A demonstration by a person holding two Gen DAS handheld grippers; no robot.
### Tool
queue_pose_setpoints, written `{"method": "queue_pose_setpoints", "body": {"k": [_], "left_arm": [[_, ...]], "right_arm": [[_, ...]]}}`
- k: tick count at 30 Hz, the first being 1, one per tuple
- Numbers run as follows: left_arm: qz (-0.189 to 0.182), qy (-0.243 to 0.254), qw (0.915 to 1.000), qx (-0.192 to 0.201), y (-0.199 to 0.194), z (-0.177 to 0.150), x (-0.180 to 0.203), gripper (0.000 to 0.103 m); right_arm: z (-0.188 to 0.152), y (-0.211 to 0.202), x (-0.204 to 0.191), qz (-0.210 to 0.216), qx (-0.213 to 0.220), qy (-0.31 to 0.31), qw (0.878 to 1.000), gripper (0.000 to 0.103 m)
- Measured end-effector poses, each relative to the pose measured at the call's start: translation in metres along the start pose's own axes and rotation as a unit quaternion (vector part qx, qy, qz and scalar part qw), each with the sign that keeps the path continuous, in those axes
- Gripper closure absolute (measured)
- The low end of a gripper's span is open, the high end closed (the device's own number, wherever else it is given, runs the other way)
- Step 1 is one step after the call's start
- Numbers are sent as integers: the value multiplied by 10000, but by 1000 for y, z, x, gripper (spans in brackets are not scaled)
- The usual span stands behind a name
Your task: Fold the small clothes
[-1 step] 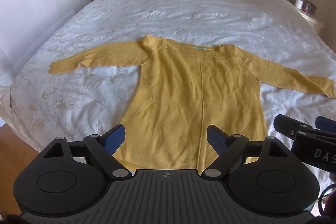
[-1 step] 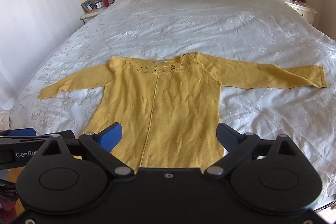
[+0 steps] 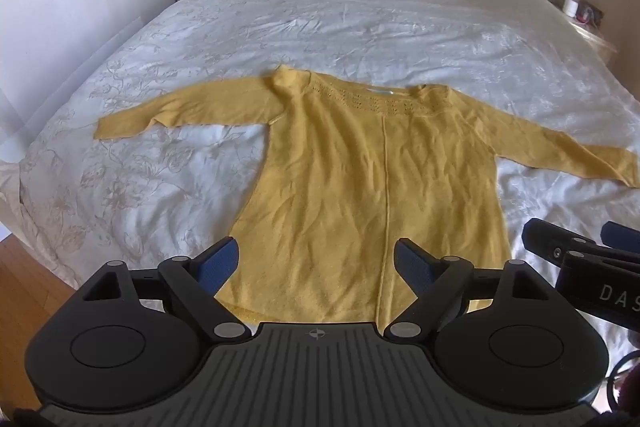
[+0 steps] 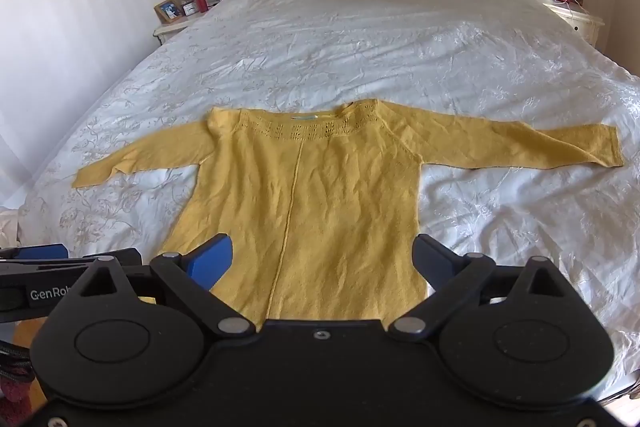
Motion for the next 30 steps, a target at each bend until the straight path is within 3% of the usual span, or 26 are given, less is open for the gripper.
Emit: {"method": "queue_pose_setpoints", "body": {"k": [12,30], "left_arm": [[161,-21,9998,-68,5,-1,18,18],[146,-137,9998,-49,3,-6,10,18]], "right_arm": [[1,4,-3,100,-110,-13,9999,6],[0,1,-14,115,-67,-55,9999,6]]}}
Point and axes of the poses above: each gripper's, at about its wrist camera, not at the fingertips, and y roughly the way its jaws point, x to its right, z to its top, the point moved 7 cm from there along y, roughly the way its jaws point, and after that the axes turned 1 degree about y, right-handed, at the moved point
